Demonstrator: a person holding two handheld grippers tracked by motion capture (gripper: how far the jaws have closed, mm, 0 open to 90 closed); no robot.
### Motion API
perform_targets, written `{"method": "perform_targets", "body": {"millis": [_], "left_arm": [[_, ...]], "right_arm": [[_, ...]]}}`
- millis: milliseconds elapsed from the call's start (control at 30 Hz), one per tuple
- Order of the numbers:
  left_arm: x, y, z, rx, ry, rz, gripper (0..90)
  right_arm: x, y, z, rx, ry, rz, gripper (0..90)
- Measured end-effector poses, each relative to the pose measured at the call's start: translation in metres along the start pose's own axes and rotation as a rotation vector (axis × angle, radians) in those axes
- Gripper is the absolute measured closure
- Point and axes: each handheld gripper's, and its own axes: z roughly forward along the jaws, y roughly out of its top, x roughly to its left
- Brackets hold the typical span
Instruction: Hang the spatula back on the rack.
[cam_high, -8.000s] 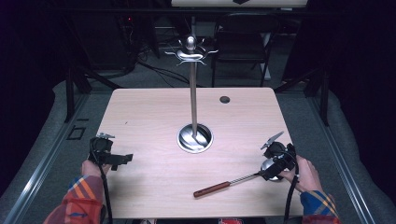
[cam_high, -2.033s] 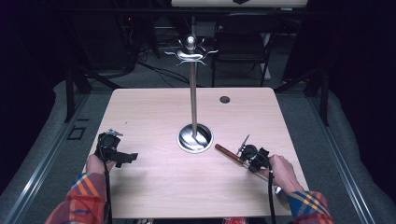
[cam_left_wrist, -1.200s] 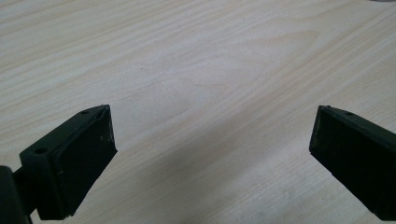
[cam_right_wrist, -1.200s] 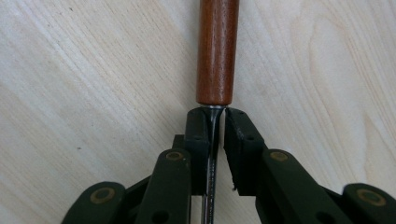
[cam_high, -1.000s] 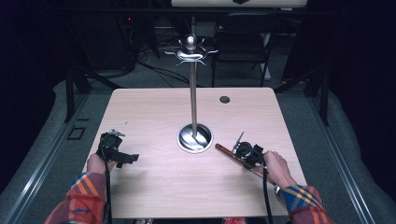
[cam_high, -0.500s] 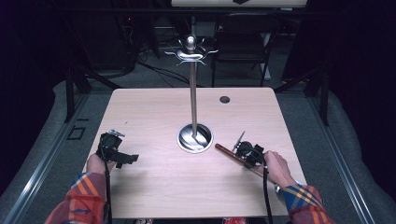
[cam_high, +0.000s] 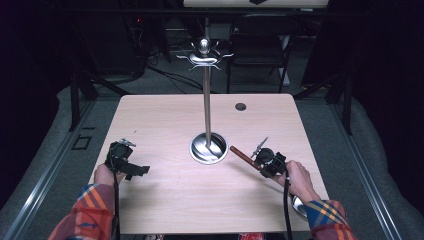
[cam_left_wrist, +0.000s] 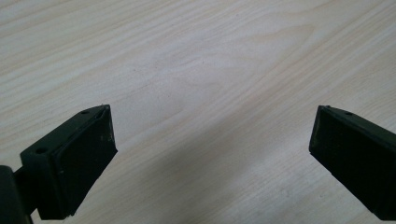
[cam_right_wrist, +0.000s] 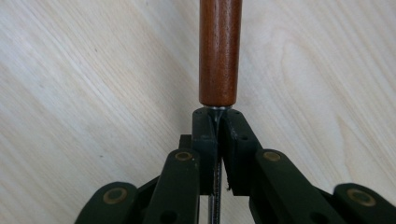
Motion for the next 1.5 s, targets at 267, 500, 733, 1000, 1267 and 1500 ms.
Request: {"method": "perform_targets", "body": {"millis": [267,500,733,1000,1267,1500], "left_arm": [[-0.001,0.001,0.001,0.001,0.0,0.002,0.2],[-0.001,0.002,0.001,-0.001,0.003,0.0,0.3],[-0.001,0.002,0.002,-0.002,-0.001,0.005,0.2],[-0.001,0.003,0.003,0.001,-0.003,0.003,0.2],[-0.001,0.003,0.004,0.0,-0.004,0.003,0.2],[0.002,0.003,0.0,-0.053,-0.031,-0.009,0.0]], "right_arm": [[-0.004,-0.001,-0.016,-0.09,0.038,0.062,84.6],[-0.006,0.001,-0.029,-0.142,0.0,0.061,84.7],[-0.01,0.002,-0.041,-0.209,-0.028,0.1,84.7],[-0.012,0.002,-0.052,-0.262,-0.022,0.121,84.7],[-0.015,0.004,-0.063,-0.316,-0.045,0.134,84.6],[-0.013,0.007,-0.069,-0.352,-0.046,0.135,84.7]]}}
